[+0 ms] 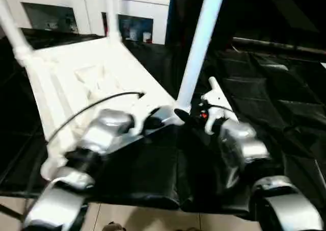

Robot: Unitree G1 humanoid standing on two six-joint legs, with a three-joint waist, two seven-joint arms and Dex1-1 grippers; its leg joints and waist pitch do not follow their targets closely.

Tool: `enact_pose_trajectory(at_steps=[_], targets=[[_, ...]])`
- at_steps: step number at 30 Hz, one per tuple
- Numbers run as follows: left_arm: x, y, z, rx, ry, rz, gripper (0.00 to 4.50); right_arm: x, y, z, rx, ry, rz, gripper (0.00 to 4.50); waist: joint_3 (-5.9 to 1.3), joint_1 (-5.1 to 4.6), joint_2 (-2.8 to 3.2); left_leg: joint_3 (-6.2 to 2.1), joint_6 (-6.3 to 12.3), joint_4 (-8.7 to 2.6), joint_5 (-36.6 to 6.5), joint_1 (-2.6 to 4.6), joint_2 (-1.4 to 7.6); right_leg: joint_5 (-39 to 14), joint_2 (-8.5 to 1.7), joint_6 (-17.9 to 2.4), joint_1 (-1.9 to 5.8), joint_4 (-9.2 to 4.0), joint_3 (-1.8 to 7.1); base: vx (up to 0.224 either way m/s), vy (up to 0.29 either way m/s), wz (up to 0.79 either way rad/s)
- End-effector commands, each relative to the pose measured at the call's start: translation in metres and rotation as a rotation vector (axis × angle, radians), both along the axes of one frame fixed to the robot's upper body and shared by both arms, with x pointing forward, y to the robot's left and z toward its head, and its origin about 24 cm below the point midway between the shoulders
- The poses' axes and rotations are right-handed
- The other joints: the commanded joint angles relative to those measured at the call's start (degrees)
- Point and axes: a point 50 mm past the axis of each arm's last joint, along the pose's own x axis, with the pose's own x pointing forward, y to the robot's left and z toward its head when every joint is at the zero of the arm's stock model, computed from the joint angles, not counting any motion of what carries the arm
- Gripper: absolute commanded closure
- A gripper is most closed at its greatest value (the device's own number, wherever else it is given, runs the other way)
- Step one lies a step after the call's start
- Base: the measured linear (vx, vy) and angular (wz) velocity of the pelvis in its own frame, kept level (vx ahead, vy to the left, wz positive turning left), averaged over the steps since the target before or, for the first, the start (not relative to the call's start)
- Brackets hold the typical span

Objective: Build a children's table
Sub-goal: Rotate leg to tighten

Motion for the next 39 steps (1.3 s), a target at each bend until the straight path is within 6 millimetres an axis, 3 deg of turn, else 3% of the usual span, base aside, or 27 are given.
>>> enact_pose_trajectory(at_steps=[1,6,10,12,13,15,20,26,32,36,39], targets=[[-0.011,-0.017,0.012,-0.116,-0.001,-0.179,4.50,-0.003,-0.004,0.001,-0.016,0.004,0.047,0.90,-4.04,0.04,0.13,0.46,2.40,-3.57,-12.3,0.54,0.57,-12.1,-3.26,-11.6,3.19,-4.15,2.40,0.000,0.000,0.00],[-0.016,-0.012,0.012,-0.111,0.022,-0.222,4.50,-0.012,-0.002,-0.001,-0.053,0.034,0.194,0.90,-3.72,0.61,0.16,0.48,1.52,-3.79,-14.3,0.82,0.64,-15.1,-3.28,-11.1,2.97,-4.53,2.50,0.000,0.000,0.00],[-0.019,-0.009,0.012,-0.110,0.030,-0.232,4.50,-0.015,-0.001,-0.004,-0.091,0.040,0.241,0.90,-3.78,0.80,0.03,0.36,0.94,-3.87,-14.1,0.61,0.59,-15.9,-3.42,-10.4,3.09,-4.47,2.50,0.000,0.000,0.00],[-0.020,-0.008,0.012,-0.112,0.034,-0.235,4.50,-0.015,0.000,-0.005,-0.101,0.044,0.254,0.90,-3.82,0.80,0.06,0.38,0.86,-3.84,-13.8,0.64,0.56,-15.7,-3.37,-10.4,3.03,-4.45,2.49,0.000,0.000,0.00],[-0.020,-0.008,0.012,-0.113,0.035,-0.235,4.50,-0.016,0.000,-0.005,-0.104,0.044,0.259,0.90,-3.82,0.78,-0.29,0.39,0.94,-3.83,-13.5,0.56,0.54,-15.5,-3.35,-10.3,3.10,-4.41,2.47,0.000,0.000,0.00],[-0.021,-0.008,0.012,-0.115,0.040,-0.239,4.50,-0.017,0.001,-0.006,-0.110,0.058,0.283,0.90,-3.86,0.86,-0.08,0.38,1.10,-3.80,-13.1,0.58,0.56,-15.0,-3.40,-10.4,3.09,-4.34,2.50,0.000,0.000,0.00],[-0.022,-0.007,0.012,-0.112,0.046,-0.243,4.50,-0.021,0.002,-0.008,-0.121,0.077,0.318,0.90,-3.96,0.95,-0.21,0.45,1.38,-3.70,-11.6,0.45,0.49,-12.8,-3.29,-10.9,3.21,-4.07,2.47,0.000,0.000,0.00],[-0.022,-0.007,0.012,-0.106,0.048,-0.245,4.50,-0.022,-0.001,-0.009,-0.127,0.086,0.327,1.58,-3.81,0.95,-0.32,0.39,1.12,-3.76,-13.0,0.52,0.54,-15.6,-3.39,-10.1,3.11,-4.38,2.47,0.000,0.000,0.00],[-0.023,-0.006,0.011,-0.107,0.054,-0.246,4.50,-0.022,0.002,-0.009,-0.113,0.092,0.333,1.72,-3.91,0.93,-0.33,0.41,1.30,-3.68,-11.9,0.46,0.51,-14.3,-3.35,-10.3,3.17,-4.21,2.47,0.000,0.000,0.00],[-0.021,-0.008,0.009,-0.097,0.053,-0.214,4.50,-0.021,0.004,-0.011,-0.073,0.099,0.277,1.73,-3.87,0.84,-0.24,0.40,1.13,-3.73,-12.1,0.42,0.48,-14.2,-3.33,-10.4,3.19,-4.19,2.46,0.000,0.000,0.00],[-0.011,-0.017,0.005,-0.074,0.001,-0.104,4.50,-0.009,0.005,-0.020,-0.071,0.107,0.032,1.73,-3.68,0.56,-0.30,0.33,0.10,-3.86,-13.5,0.51,0.42,-17.7,-3.46,-9.5,2.97,-4.60,2.46,0.000,0.000,0.00]])
